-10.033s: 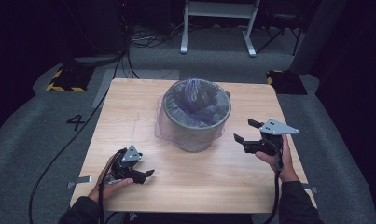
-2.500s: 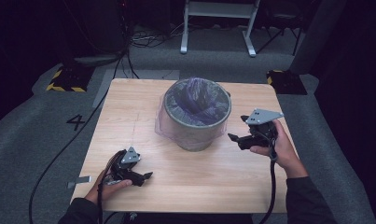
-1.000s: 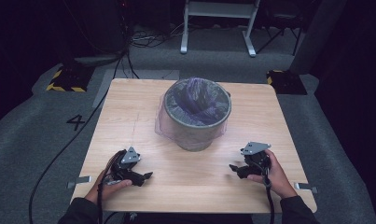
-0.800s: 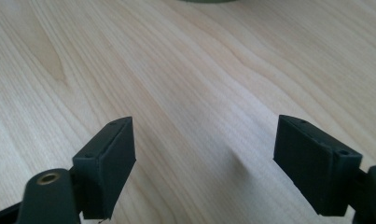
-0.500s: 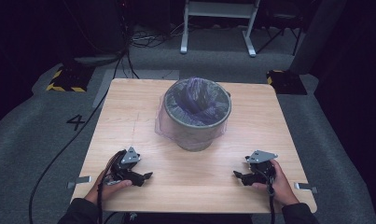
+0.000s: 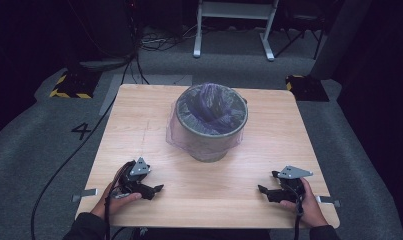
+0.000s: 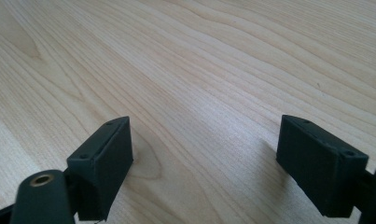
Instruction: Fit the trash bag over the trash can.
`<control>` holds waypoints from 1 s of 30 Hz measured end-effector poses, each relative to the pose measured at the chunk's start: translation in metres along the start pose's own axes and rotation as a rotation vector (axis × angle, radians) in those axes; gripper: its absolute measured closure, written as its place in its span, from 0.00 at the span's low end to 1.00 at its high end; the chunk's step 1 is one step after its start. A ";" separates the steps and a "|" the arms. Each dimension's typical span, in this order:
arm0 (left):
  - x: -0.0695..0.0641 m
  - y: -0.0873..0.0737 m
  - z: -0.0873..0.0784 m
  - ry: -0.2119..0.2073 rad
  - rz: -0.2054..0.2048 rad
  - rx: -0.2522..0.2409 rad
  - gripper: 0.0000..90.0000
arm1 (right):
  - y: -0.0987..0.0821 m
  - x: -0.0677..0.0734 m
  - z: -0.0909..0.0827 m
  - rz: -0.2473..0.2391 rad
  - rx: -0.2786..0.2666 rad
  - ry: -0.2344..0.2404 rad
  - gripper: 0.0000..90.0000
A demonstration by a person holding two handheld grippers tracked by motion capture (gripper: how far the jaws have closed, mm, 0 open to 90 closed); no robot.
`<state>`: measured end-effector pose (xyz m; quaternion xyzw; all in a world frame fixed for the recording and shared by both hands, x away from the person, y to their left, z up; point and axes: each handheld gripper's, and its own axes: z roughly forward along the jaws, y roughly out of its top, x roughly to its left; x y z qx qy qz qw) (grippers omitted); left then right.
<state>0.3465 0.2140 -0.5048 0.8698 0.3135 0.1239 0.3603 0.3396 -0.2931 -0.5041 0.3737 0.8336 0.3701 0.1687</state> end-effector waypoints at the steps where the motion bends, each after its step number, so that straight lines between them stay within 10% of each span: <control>1: 0.000 0.000 0.000 0.000 0.000 0.000 0.11 | 0.000 0.000 0.000 0.000 0.000 0.000 0.21; 30: 0.001 0.003 0.003 -0.014 0.016 0.007 0.08 | 0.001 -0.001 0.001 0.001 0.003 0.002 0.18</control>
